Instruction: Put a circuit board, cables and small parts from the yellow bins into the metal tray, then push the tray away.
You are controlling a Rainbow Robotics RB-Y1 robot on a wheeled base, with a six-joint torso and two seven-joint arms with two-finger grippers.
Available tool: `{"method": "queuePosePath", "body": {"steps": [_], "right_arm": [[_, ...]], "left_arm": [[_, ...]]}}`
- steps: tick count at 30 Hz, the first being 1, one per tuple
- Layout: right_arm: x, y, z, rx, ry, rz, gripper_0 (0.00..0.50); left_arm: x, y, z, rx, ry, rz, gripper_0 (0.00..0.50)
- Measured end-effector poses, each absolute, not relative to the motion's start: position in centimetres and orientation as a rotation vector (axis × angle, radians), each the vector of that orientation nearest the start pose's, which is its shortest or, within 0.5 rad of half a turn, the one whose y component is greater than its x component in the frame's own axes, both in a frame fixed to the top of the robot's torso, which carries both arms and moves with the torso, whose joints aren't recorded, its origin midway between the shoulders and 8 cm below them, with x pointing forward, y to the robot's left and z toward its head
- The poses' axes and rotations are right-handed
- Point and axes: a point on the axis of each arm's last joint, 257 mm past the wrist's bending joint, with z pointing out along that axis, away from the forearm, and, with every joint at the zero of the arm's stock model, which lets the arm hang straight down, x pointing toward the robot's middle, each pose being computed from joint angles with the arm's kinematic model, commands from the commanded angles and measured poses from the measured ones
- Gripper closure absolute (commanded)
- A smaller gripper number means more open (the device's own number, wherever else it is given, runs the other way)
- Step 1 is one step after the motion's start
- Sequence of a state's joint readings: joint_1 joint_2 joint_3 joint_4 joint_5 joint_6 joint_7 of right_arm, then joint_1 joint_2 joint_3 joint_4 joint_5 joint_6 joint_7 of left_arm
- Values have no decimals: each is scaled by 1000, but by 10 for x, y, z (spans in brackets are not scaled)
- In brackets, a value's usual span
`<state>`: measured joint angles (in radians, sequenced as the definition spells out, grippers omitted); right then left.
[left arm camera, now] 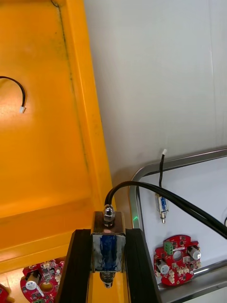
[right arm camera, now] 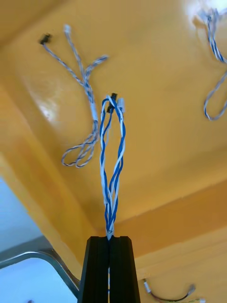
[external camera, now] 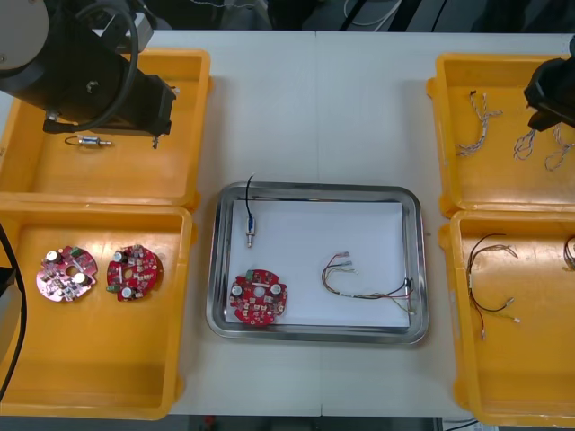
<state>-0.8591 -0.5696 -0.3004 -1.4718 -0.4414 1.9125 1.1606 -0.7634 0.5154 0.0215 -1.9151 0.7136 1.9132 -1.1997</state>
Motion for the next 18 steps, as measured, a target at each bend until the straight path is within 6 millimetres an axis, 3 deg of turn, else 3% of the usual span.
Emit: {"method": "queuePosePath", "body": {"steps": [7, 10, 13, 16, 18], "right_arm": [[539, -326, -52, 265, 2505, 85, 500], [533, -300, -51, 131, 2506, 94, 500], [530, -291, -55, 83, 2514, 81, 500], [514, -248, -58, -112, 2535, 168, 500], [505, -231, -60, -214, 2530, 151, 500]], "left_arm": [[497, 190, -71, 178, 2502, -253, 500], [497, 191, -71, 176, 2500, -255, 500], [497, 191, -70, 174, 2499, -256, 500], [497, 191, -71, 174, 2500, -255, 500], [497, 191, -71, 176, 2501, -256, 500]]}}
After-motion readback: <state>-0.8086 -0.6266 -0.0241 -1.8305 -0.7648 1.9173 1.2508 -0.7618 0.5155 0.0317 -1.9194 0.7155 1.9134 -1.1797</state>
